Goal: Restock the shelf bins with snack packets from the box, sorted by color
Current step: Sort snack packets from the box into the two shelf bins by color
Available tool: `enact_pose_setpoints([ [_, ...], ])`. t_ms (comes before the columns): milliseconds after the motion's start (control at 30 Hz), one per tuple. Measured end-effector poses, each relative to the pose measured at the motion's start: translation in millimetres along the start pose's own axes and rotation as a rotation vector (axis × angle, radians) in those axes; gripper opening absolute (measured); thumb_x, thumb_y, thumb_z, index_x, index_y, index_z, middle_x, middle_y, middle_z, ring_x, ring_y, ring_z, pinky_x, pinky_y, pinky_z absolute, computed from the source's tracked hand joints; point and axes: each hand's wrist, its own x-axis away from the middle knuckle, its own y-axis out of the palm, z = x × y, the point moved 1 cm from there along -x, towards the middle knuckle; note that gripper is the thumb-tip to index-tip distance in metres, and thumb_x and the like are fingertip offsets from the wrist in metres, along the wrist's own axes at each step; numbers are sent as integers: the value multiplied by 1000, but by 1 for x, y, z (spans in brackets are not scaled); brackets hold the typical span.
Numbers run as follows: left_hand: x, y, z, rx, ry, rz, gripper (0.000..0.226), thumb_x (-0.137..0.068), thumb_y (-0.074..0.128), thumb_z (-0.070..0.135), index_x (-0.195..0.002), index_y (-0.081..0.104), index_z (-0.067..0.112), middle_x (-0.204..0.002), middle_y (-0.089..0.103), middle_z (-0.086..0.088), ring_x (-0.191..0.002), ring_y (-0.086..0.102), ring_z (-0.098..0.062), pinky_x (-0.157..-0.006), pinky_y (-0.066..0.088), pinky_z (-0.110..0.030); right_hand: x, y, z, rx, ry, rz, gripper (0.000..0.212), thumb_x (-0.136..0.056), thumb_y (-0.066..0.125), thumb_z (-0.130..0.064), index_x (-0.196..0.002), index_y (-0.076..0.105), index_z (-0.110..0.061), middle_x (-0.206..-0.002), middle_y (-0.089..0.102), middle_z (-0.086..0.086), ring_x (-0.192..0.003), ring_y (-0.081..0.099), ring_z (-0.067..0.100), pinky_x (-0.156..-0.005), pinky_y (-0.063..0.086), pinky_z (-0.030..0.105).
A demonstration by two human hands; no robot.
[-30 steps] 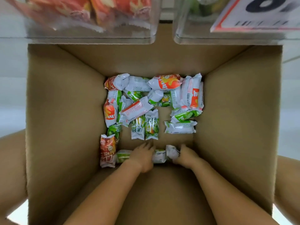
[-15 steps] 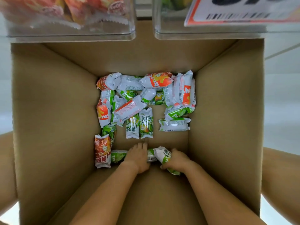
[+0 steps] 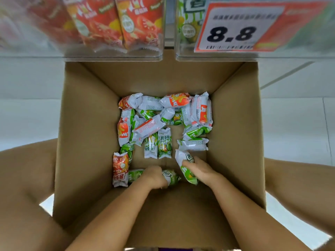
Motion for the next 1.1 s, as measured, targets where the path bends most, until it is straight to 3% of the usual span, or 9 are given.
enact_pose_setpoints([
  [67, 13, -13, -2, 85, 8, 21, 47, -71, 76, 27, -111, 62, 9, -99, 59, -3, -91, 60, -17, -68, 49, -27, 14, -6, -18, -40, -97, 54, 50, -89, 54, -43, -134, 49, -21, -130, 56, 4, -118, 53, 25, -95, 42, 32],
  [200, 51, -38, 0, 505, 26, 185, 84, -51, 79, 22, -127, 46, 10, -114, 56, -5, -105, 56, -22, -88, 51, -31, 52, -17, -51, -138, -297, 138, 34, -84, 71, -29, -115, 59, -23, -112, 66, -2, -100, 60, 15, -78, 45, 25],
  [367, 102, -48, 13, 971, 207, 294, 65, -79, 78, 14, -134, 44, 3, -119, 58, -1, -102, 60, -15, -68, 50, -18, 108, -38, -82, -313, -478, 202, 39, -76, 81, -24, -107, 58, -20, -88, 62, -11, -77, 57, -1, -68, 46, 8],
  [500, 147, -46, 29, 1375, 379, 290, 53, -90, 63, 31, -131, 31, 25, -112, 58, 3, -102, 64, -24, -73, 57, -28, 149, -37, -96, -450, -576, 219, 86, -55, 87, -50, -127, 54, -17, -119, 65, 1, -106, 63, 16, -93, 51, 31],
  [567, 164, -47, 32, 1496, 449, 306, 47, -92, 59, 34, -131, 34, 24, -121, 55, 0, -101, 65, -27, -81, 57, -35, 169, -35, -101, -501, -637, 189, 85, -57, 86, -51, -129, 51, -21, -119, 65, -1, -105, 64, 13, -93, 52, 31],
  [667, 184, -50, 30, 1589, 546, 323, 57, -88, 64, 28, -139, 41, 16, -124, 60, -9, -94, 68, -23, -79, 58, -37, 196, -32, -107, -503, -737, 186, 48, -79, 78, -28, -120, 55, -18, -105, 68, -5, -90, 66, 2, -71, 50, 11],
  [867, 234, -81, 23, 1440, 757, 510, 54, -75, 77, 30, -124, 54, 29, -114, 69, -4, -99, 69, -23, -82, 57, -42, 242, -52, -121, -683, -774, 35, 48, -81, 63, -53, -120, 60, -23, -114, 70, -2, -103, 67, 16, -84, 50, 33],
  [967, 265, -106, 25, 1310, 769, 749, 63, -59, 86, 50, -113, 58, 36, -114, 67, 2, -98, 68, -21, -83, 56, -44, 264, -76, -131, -872, -820, -6, 39, -90, 53, -46, -115, 63, -18, -104, 72, 4, -88, 66, 19, -68, 49, 29],
  [1100, 291, -135, 38, 1433, 885, 759, 57, -58, 83, 32, -109, 58, 21, -114, 67, -9, -97, 69, -20, -80, 56, -35, 296, -109, -143, -945, -939, 14, 15, -87, 58, -23, -93, 62, -9, -84, 69, 5, -75, 65, 15, -70, 48, 30],
])
